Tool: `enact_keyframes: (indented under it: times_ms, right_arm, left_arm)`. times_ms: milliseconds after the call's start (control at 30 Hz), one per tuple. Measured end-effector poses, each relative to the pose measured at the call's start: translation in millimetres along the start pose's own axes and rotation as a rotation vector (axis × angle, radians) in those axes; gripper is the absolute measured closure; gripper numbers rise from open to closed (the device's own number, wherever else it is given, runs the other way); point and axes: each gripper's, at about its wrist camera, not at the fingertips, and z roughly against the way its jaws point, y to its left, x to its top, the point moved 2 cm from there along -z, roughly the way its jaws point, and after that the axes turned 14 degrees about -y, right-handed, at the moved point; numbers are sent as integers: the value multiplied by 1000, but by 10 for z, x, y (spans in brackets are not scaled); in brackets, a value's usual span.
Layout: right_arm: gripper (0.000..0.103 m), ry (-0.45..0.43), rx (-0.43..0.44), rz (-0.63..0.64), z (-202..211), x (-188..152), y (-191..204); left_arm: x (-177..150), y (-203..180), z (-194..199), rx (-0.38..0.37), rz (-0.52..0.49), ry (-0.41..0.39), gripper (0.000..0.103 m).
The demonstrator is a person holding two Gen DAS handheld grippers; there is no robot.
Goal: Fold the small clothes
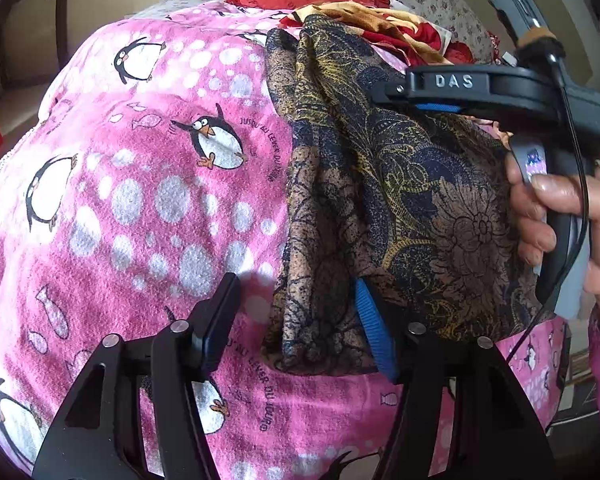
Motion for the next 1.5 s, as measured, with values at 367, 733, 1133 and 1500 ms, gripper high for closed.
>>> enact_keyframes:
  times_ms: [367,733,1133,1500]
  right_arm:
    - [27,56,131,45,-158,263,668]
    - [63,57,22,211,-366,255,840]
    - [100,-72,191,-15,441,389,129]
    - [17,-46,284,-135,407,240,188]
  left_arm:
    - [-42,154,55,-78,85,-51,32]
    - [4,132,14,-67,77,-50,25]
    - [174,-227,100,-191,45,-38,87]
    - [165,-534,159,-179,23,-48,87]
